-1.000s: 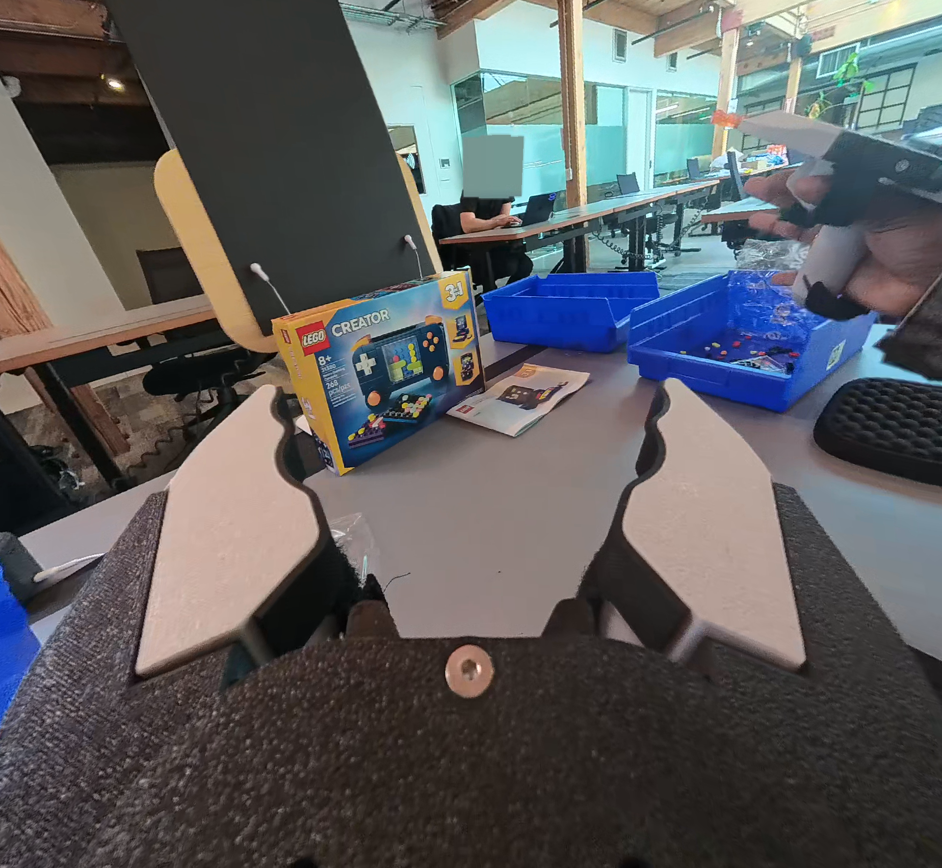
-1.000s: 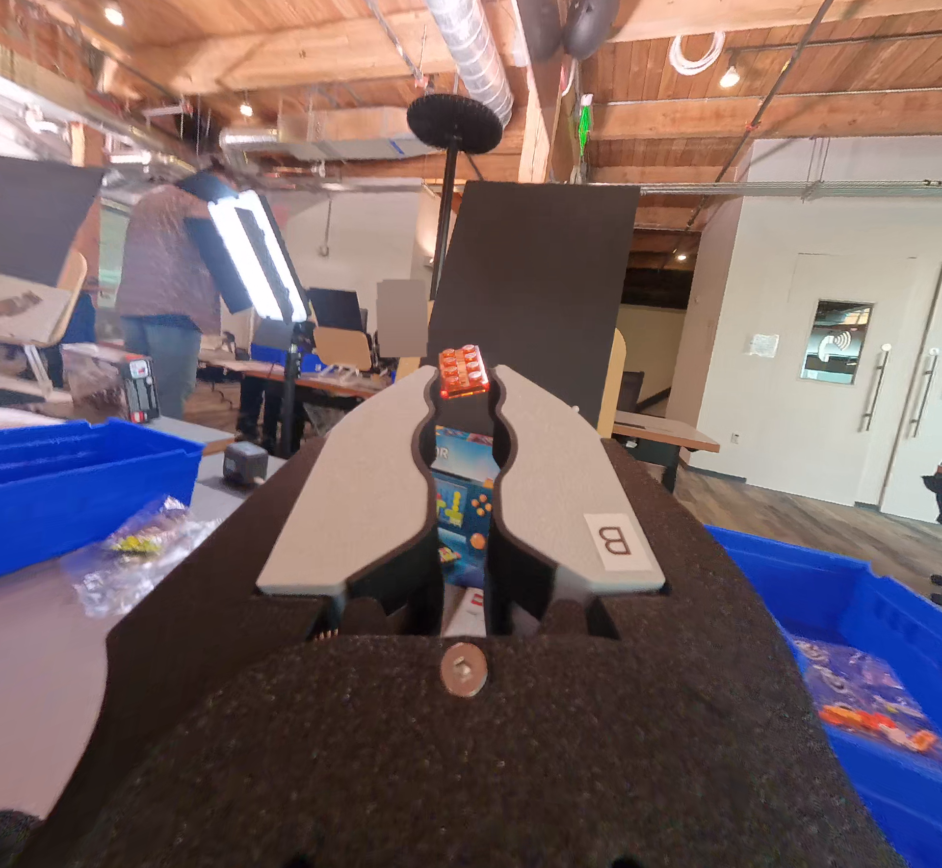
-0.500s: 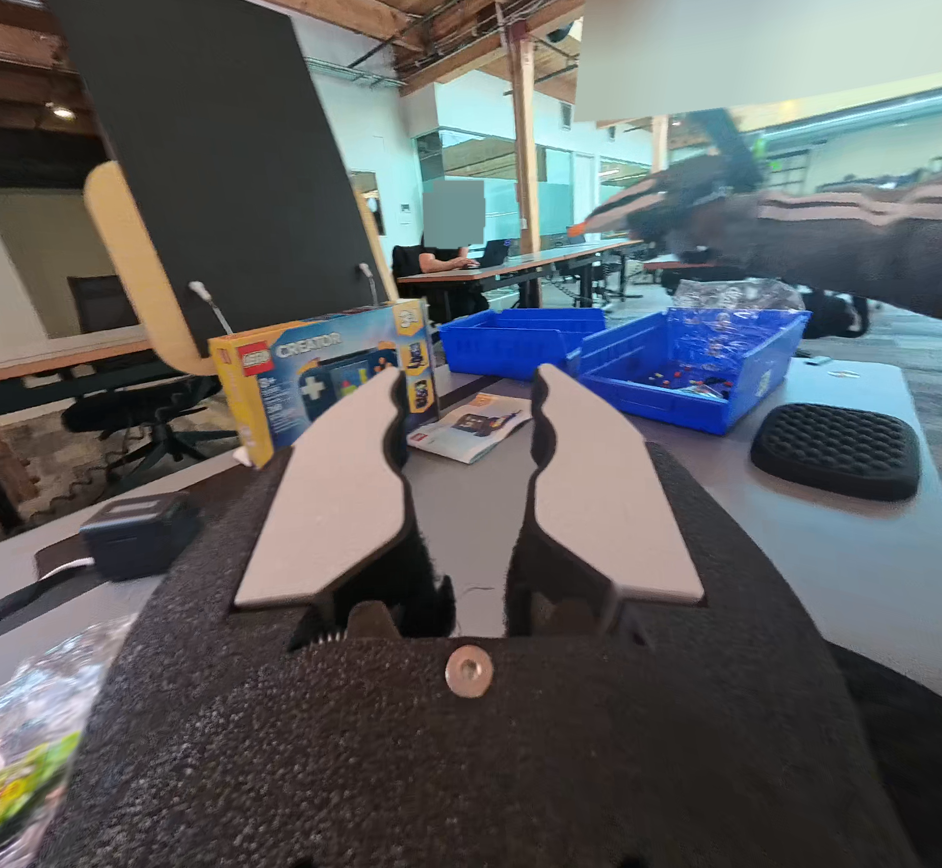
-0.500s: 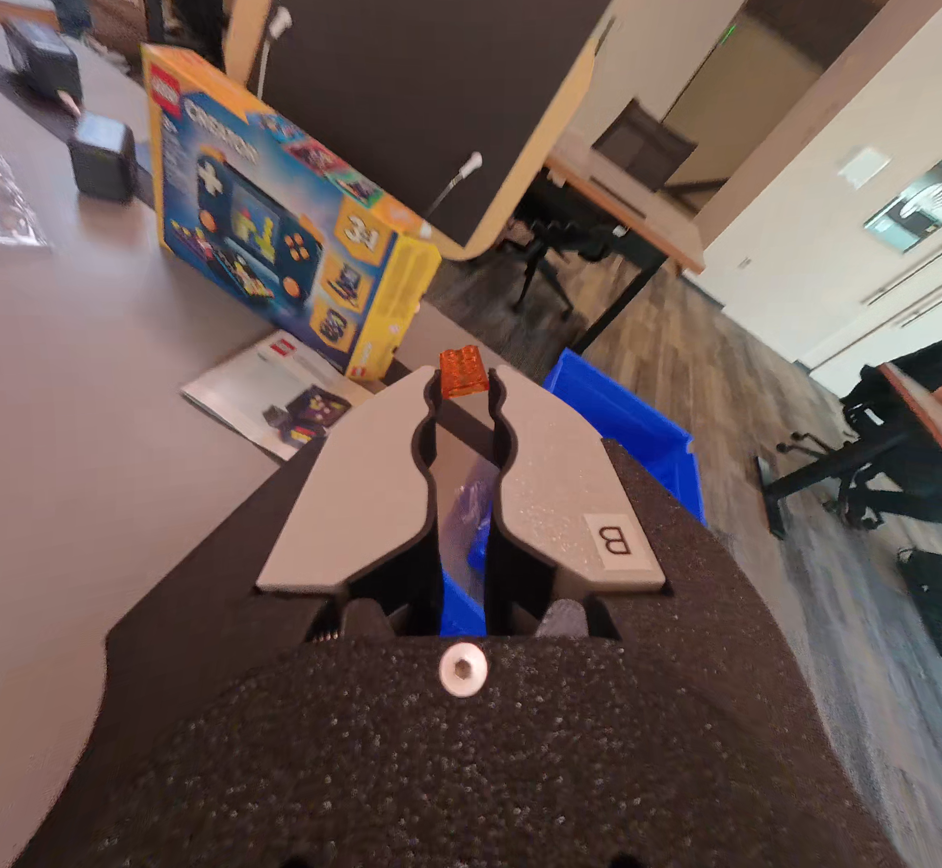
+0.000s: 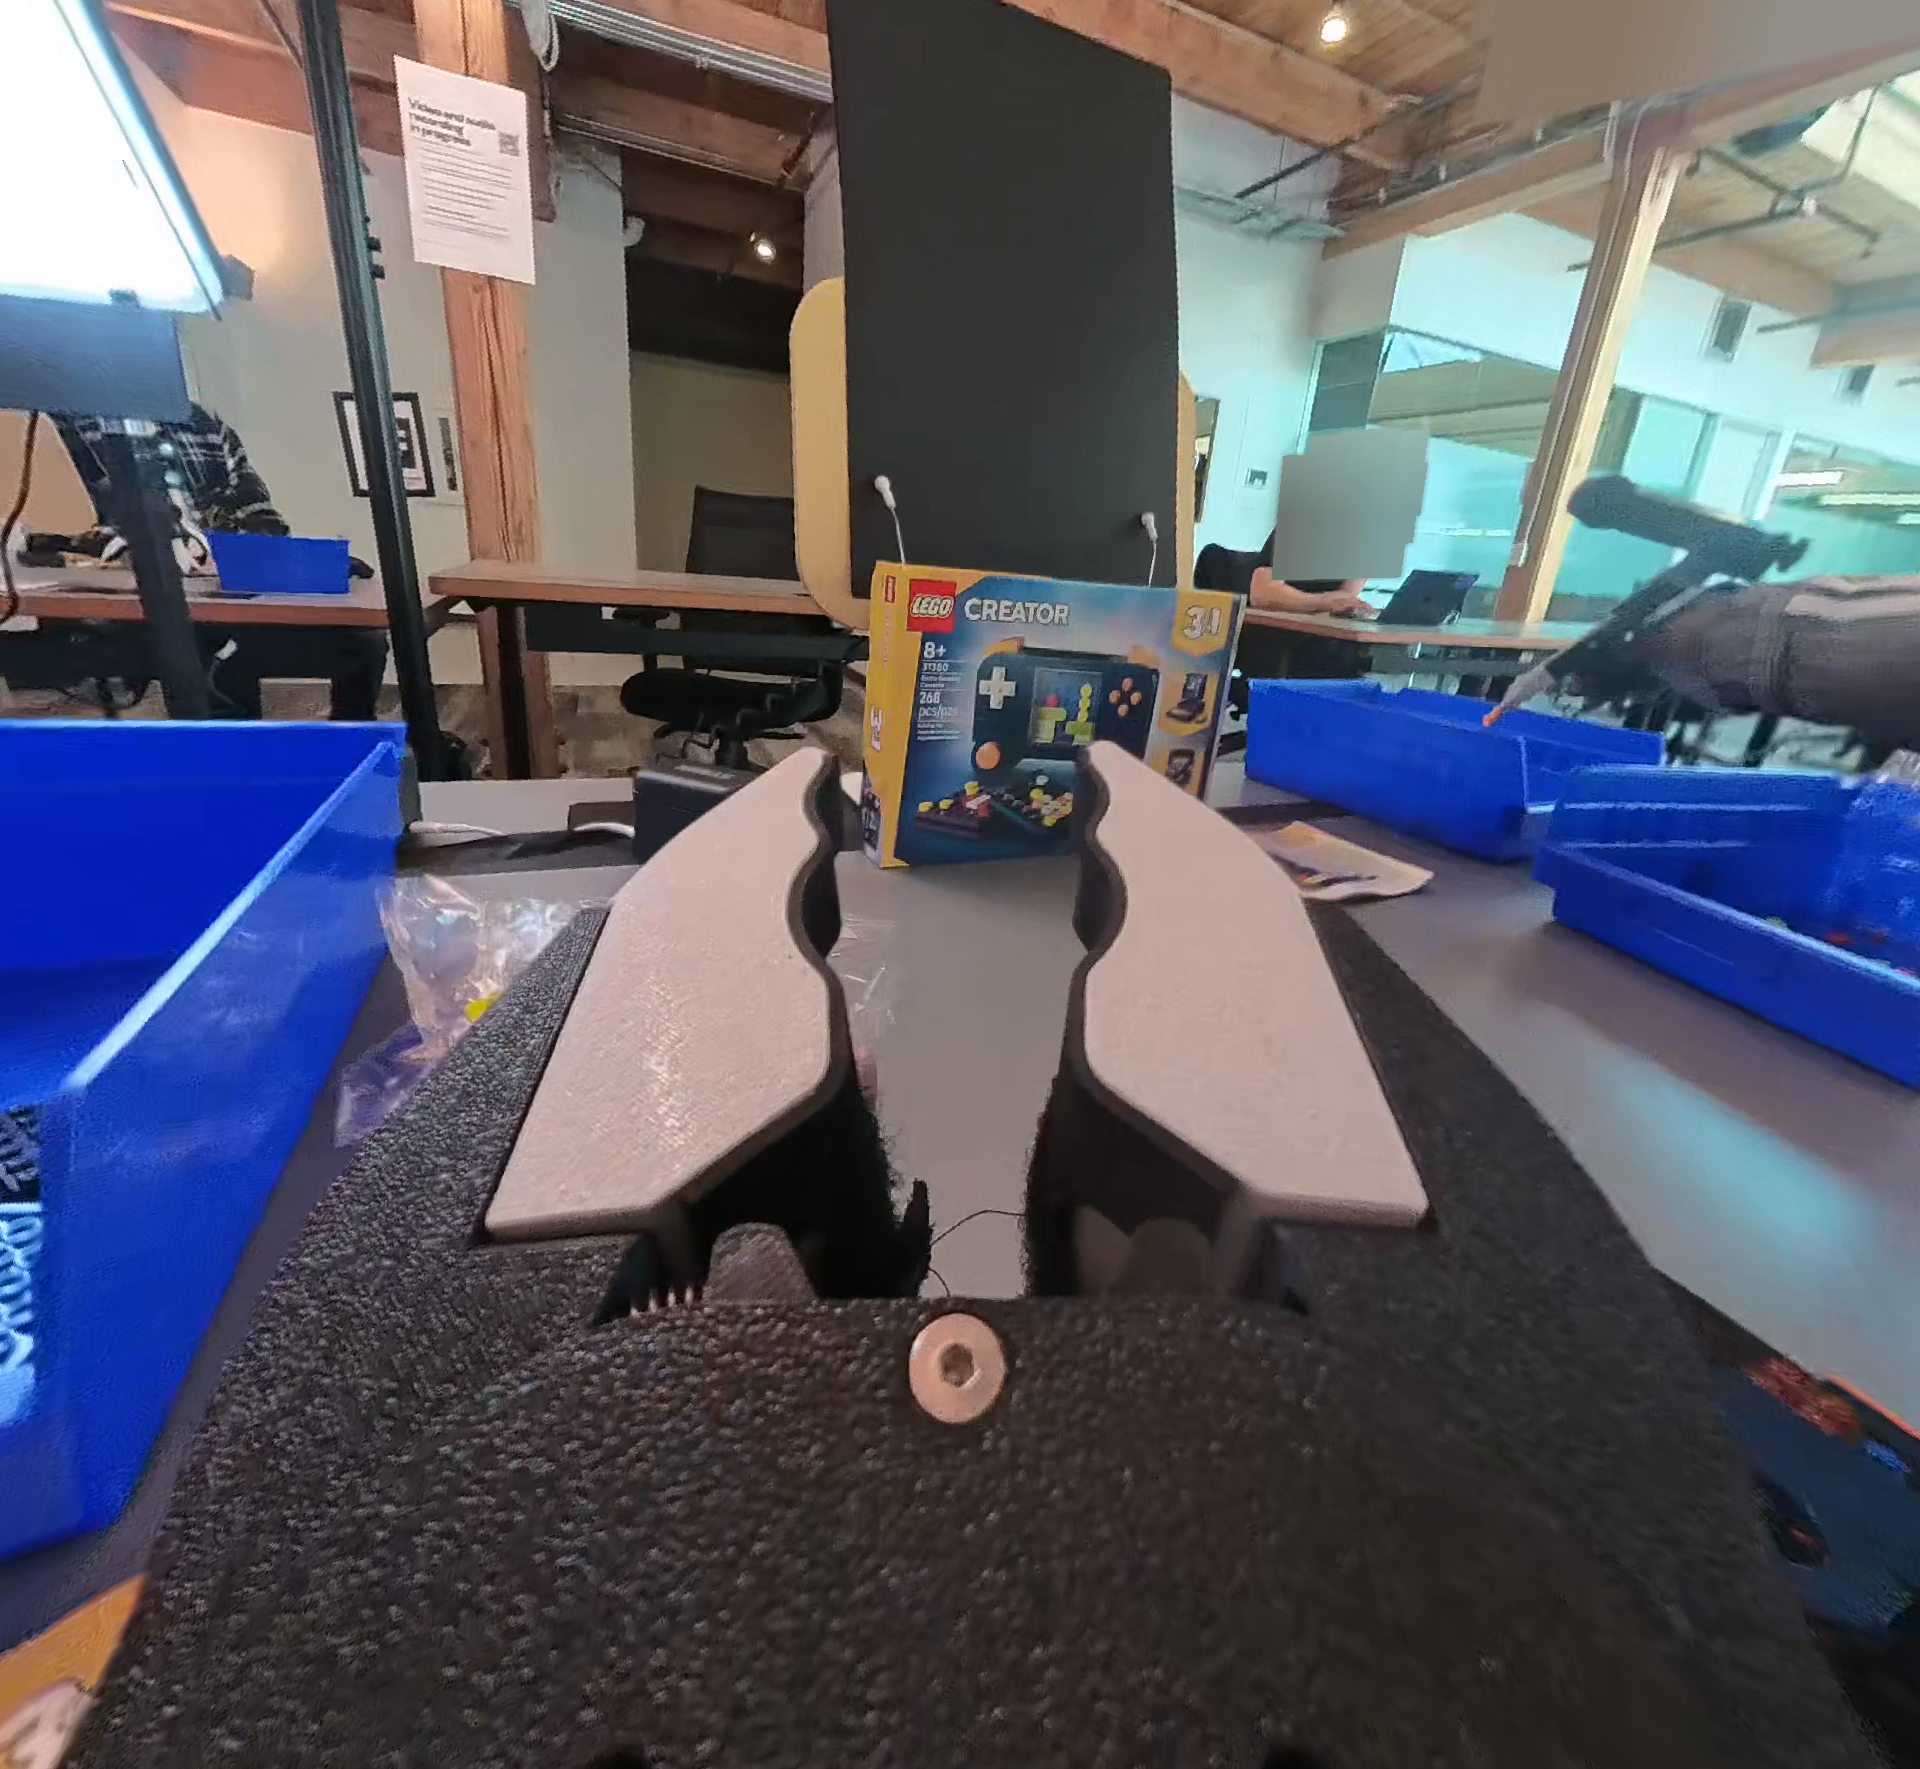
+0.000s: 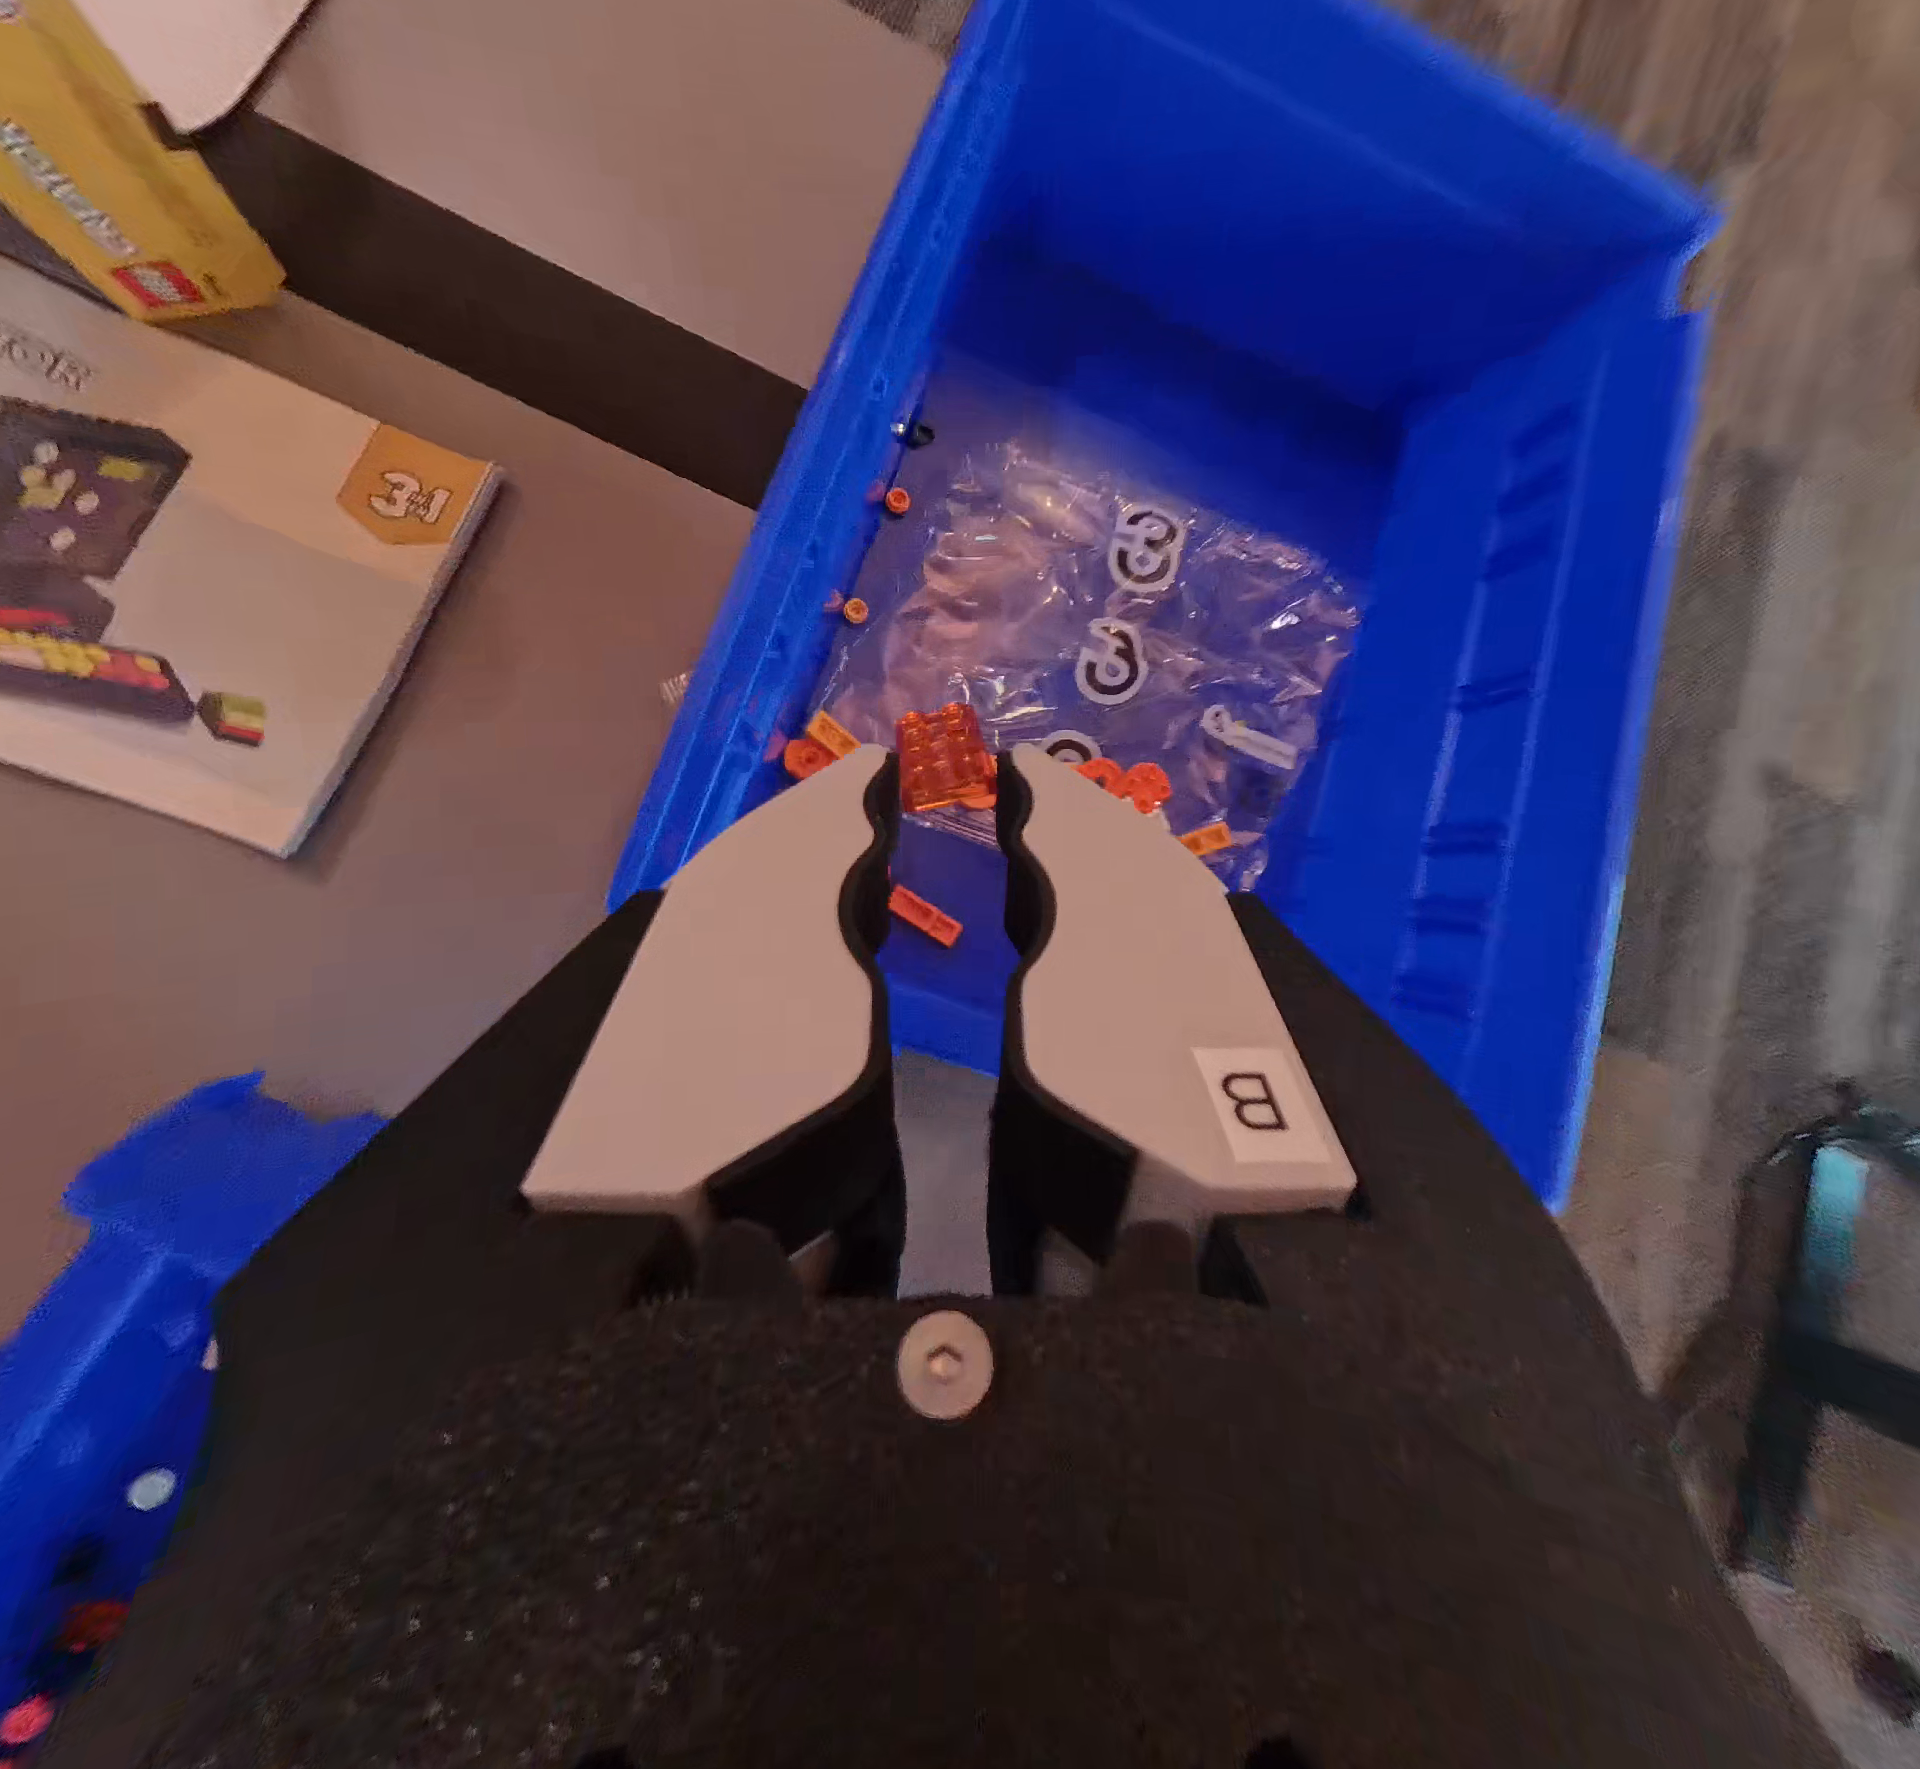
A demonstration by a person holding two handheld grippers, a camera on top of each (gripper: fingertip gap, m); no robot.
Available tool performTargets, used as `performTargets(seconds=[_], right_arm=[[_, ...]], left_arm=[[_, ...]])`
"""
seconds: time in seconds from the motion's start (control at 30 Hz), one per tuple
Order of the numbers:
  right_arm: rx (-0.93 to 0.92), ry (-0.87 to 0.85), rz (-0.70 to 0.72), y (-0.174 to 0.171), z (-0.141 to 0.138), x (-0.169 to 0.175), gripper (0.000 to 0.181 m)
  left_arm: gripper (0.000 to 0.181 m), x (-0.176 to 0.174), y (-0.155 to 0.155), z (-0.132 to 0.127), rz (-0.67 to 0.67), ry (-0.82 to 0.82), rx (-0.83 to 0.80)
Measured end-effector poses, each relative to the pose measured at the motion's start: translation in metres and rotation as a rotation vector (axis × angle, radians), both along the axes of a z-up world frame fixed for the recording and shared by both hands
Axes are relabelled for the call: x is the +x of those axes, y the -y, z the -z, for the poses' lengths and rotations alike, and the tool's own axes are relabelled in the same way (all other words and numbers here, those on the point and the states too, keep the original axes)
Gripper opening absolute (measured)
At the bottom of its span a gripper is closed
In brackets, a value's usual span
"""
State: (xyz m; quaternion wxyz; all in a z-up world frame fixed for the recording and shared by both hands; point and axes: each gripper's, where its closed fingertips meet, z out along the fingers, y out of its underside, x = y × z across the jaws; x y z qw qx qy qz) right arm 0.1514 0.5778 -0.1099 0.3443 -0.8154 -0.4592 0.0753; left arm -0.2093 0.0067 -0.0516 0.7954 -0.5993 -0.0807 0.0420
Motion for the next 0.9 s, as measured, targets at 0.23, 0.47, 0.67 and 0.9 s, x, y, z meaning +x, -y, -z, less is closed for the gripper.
performTargets(seconds=[0.23, 0.47, 0.67, 0.9], right_arm=[[-0.012, -0.012, 0.128, -0.048, 0.034, 0.001, 0.037], [-0.022, -0.011, 0.139, -0.042, 0.048, 0.029, 0.047], [0.117, -0.099, 0.099, -0.029, 0.003, 0.042, 0.063], [0.355, -0.585, -0.070, 0.048, -0.101, 0.006, 0.134]], left_arm=[[0.042, 0.014, -0.020, -0.009, -0.002, -0.126, -0.069], [0.043, 0.021, -0.024, 0.000, 0.015, -0.130, -0.106], [0.044, 0.024, -0.033, -0.002, 0.056, -0.101, -0.086], [0.113, 0.052, -0.048, 0.021, 0.173, -0.182, -0.273]])
